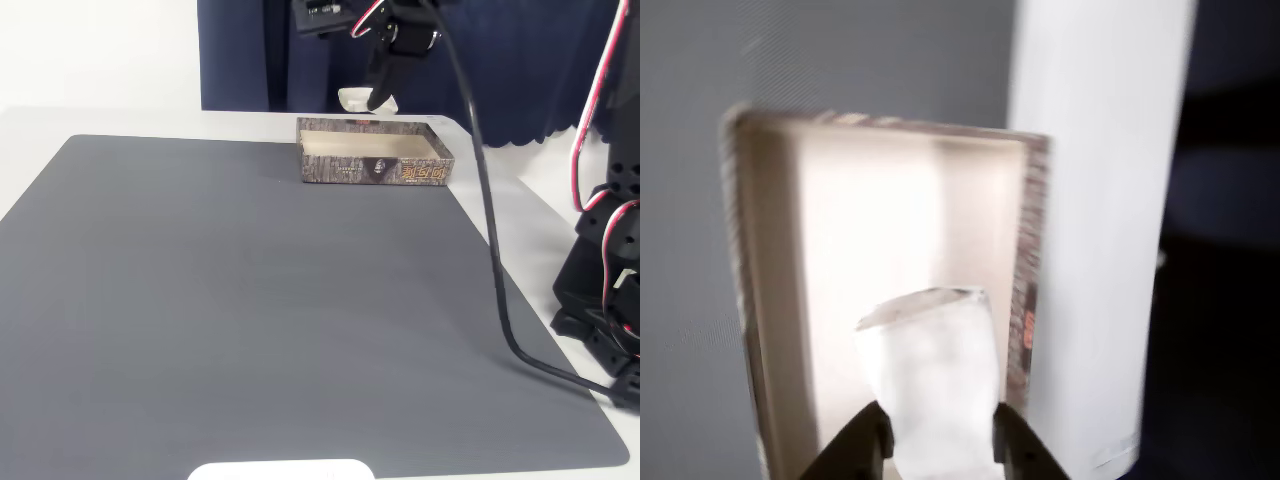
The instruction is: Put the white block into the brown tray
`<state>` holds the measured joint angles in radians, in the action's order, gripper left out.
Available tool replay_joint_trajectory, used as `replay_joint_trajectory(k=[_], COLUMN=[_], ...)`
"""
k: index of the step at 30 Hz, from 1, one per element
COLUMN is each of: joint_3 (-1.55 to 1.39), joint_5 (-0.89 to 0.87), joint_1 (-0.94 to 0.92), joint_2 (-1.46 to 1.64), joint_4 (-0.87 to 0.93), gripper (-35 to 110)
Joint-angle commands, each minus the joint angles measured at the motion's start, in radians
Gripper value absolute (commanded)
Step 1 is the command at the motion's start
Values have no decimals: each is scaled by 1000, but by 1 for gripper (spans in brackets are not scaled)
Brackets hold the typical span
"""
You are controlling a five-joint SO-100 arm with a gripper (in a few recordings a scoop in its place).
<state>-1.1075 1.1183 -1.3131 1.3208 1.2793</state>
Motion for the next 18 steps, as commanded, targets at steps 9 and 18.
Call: replay_joint_trajectory(k=[9, 18], joint_3=[67, 173], joint_5=[-290, -285], joint_1=[-3, -28], joint_2=[-2, -89], joint_4=[41, 155], gripper=[0, 0])
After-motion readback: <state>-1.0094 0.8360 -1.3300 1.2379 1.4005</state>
